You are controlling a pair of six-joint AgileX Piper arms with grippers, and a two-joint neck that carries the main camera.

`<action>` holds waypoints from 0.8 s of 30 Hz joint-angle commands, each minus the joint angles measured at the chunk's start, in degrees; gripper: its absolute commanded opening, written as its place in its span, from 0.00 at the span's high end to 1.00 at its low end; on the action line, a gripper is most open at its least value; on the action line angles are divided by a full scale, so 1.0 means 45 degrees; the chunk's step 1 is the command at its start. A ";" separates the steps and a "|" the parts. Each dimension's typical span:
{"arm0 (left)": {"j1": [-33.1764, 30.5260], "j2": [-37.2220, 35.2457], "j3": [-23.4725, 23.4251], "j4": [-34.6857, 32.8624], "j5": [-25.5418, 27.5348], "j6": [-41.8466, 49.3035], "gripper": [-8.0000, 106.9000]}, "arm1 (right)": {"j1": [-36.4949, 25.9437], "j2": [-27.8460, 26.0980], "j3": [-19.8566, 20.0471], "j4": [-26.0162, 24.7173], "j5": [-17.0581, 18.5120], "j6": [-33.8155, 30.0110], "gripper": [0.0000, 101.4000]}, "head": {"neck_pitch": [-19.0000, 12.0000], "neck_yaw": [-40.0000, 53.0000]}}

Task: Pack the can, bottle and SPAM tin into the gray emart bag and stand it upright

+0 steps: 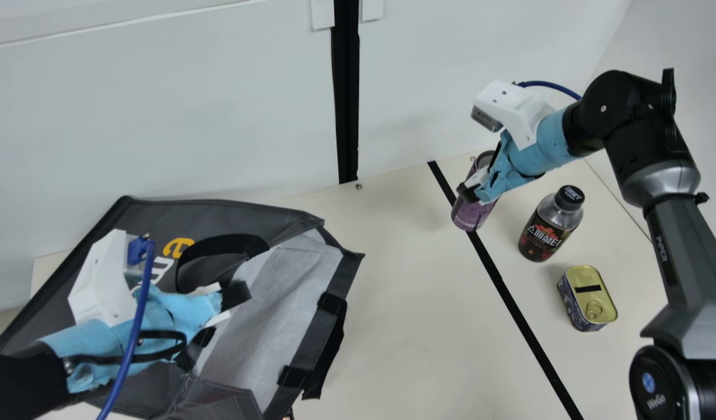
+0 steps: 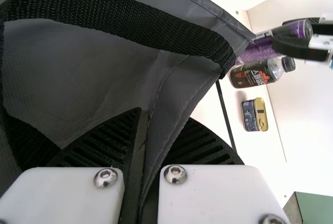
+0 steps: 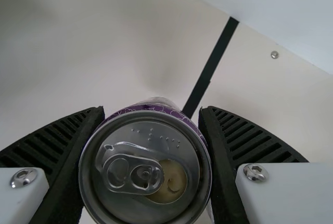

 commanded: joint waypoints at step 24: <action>0.0000 0.0000 0.0000 0.0000 0.0000 0.0000 1.00 | 0.1280 -0.2910 0.4706 0.1201 -0.0002 -0.3075 1.00 | -0.0289 -0.0011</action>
